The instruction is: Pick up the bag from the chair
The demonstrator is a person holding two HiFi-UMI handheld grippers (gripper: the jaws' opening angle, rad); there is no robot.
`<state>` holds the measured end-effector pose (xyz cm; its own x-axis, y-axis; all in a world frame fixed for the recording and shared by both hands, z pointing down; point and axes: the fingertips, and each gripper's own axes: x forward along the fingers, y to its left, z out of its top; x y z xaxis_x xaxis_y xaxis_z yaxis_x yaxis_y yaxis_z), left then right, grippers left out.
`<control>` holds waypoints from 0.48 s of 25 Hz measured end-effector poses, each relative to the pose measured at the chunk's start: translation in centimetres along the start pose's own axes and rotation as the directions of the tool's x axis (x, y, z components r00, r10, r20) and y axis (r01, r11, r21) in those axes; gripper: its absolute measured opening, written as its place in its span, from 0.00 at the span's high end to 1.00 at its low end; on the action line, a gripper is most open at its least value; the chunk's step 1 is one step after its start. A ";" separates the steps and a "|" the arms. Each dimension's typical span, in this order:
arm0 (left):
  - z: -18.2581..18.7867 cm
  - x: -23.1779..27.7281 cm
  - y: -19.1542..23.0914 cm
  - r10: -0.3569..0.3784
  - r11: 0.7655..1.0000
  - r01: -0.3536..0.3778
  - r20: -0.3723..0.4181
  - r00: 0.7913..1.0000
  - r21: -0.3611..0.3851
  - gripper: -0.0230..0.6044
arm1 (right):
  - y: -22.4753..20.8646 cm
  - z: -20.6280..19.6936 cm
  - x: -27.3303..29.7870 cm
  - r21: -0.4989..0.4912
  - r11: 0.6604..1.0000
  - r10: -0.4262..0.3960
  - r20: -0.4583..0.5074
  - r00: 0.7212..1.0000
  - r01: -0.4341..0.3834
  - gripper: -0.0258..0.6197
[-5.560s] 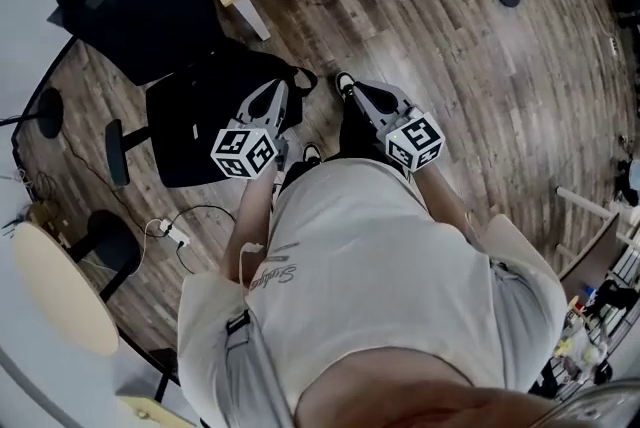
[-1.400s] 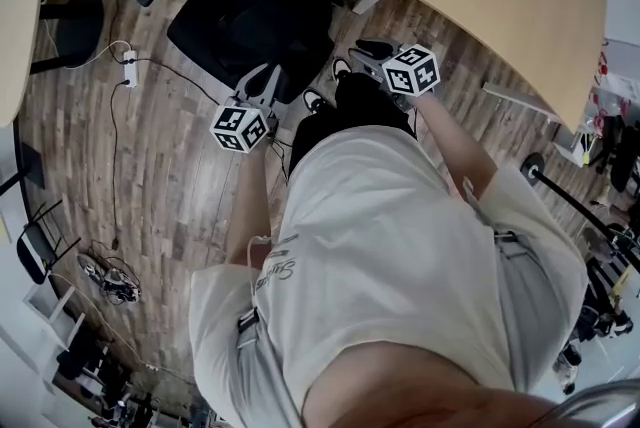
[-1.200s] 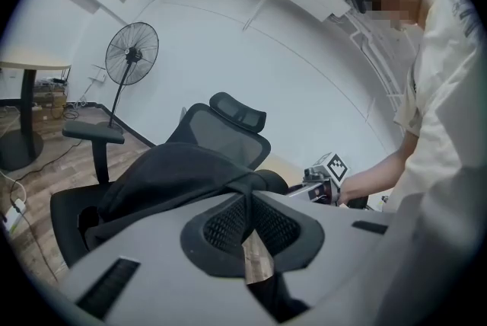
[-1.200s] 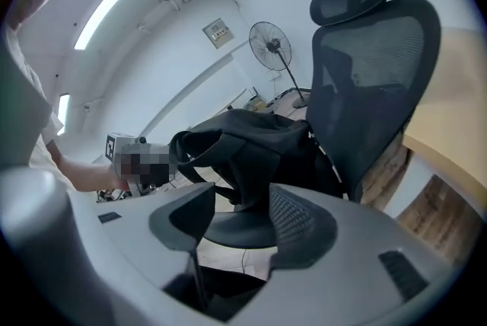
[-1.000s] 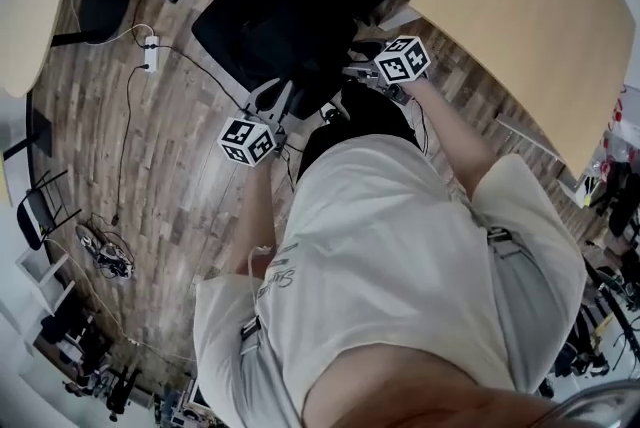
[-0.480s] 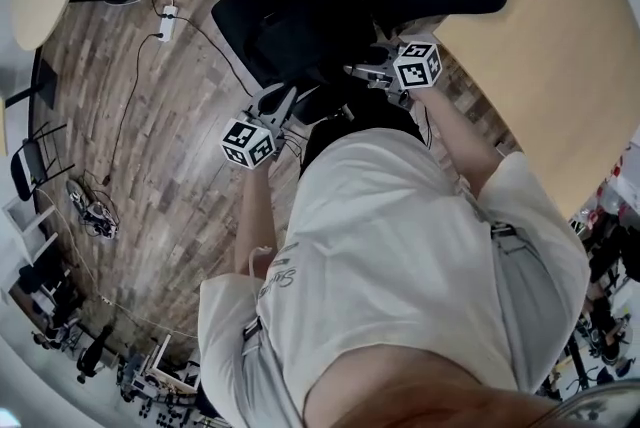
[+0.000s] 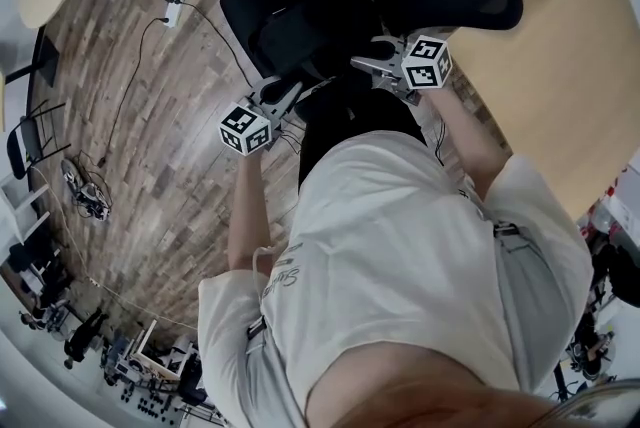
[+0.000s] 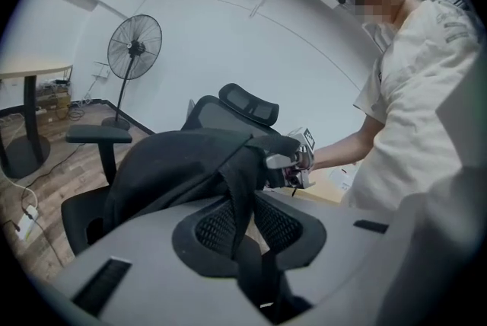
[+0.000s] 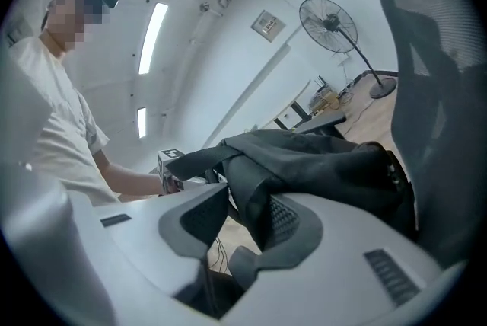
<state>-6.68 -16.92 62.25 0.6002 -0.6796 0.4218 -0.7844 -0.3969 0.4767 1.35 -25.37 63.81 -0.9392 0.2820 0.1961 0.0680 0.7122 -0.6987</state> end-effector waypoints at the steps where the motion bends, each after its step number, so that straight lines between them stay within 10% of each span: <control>1: -0.1 0.3 0.1 -0.024 1.000 0.024 -0.005 1.000 0.003 0.86 | 0.2 0.3 0.4 -0.013 1.000 0.004 -0.007 1.000 -0.004 0.80; 12: 3.8 -2.9 1.6 -0.064 0.997 0.070 0.201 0.977 -0.022 0.89 | 2.1 4.9 3.8 0.004 1.000 -0.024 0.124 0.992 0.024 0.88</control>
<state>-10.25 -17.94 58.86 0.6057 -0.7627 0.2266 -0.7366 -0.4297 0.5223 -3.71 -25.96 59.76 -0.9749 0.1833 0.1262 0.0446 0.7163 -0.6963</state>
